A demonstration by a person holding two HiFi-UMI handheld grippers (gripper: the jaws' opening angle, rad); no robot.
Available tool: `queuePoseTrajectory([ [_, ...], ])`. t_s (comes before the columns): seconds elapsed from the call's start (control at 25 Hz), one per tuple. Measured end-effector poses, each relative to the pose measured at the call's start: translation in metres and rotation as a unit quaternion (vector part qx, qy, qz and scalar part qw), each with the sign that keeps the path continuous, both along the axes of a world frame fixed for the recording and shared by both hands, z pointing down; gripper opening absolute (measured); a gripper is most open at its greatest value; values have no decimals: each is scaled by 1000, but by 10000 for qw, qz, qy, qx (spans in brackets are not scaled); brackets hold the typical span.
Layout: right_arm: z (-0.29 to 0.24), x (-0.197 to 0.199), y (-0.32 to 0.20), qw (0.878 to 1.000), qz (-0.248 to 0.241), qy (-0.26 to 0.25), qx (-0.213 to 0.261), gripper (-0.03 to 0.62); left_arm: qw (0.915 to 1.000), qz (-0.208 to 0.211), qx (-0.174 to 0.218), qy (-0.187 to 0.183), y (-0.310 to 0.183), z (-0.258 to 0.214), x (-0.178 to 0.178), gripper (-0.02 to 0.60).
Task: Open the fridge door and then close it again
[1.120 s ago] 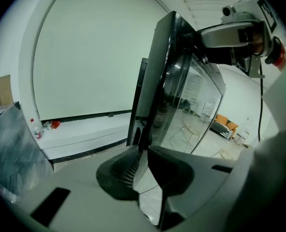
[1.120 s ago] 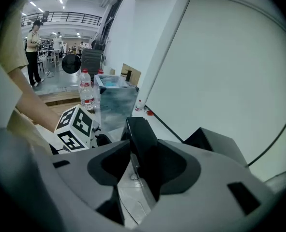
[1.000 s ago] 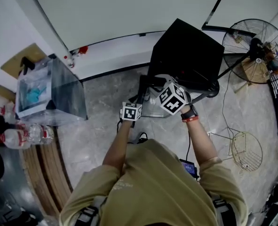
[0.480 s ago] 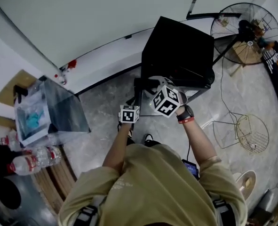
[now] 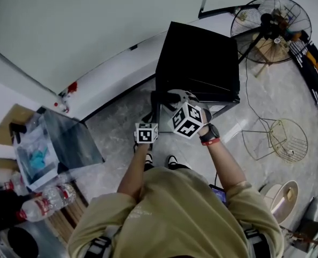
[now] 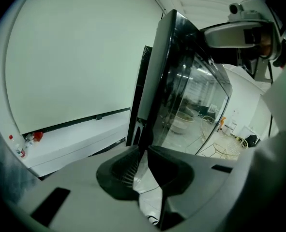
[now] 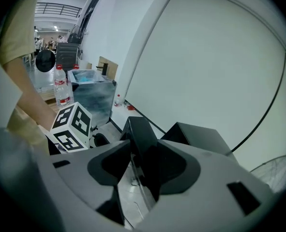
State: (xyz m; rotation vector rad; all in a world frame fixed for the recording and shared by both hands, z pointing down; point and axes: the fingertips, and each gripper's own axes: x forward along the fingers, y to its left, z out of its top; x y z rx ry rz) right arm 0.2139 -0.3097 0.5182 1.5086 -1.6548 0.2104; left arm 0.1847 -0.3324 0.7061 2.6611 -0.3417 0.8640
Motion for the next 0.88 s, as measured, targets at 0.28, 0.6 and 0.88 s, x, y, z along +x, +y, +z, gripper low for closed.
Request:
queuePoseTrajectory([
  [0.28, 1, 18, -16, 9993, 277, 241, 110, 187, 9999, 158, -61, 12, -18, -1, 21, 69],
  [0.6, 2, 34, -28, 9977, 523, 399, 147, 187, 9996, 295, 0, -23, -32, 1, 39, 69],
  [0.88, 4, 45, -32, 9961, 684, 538, 165, 187, 9993, 367, 12, -25, -37, 0, 52, 67],
])
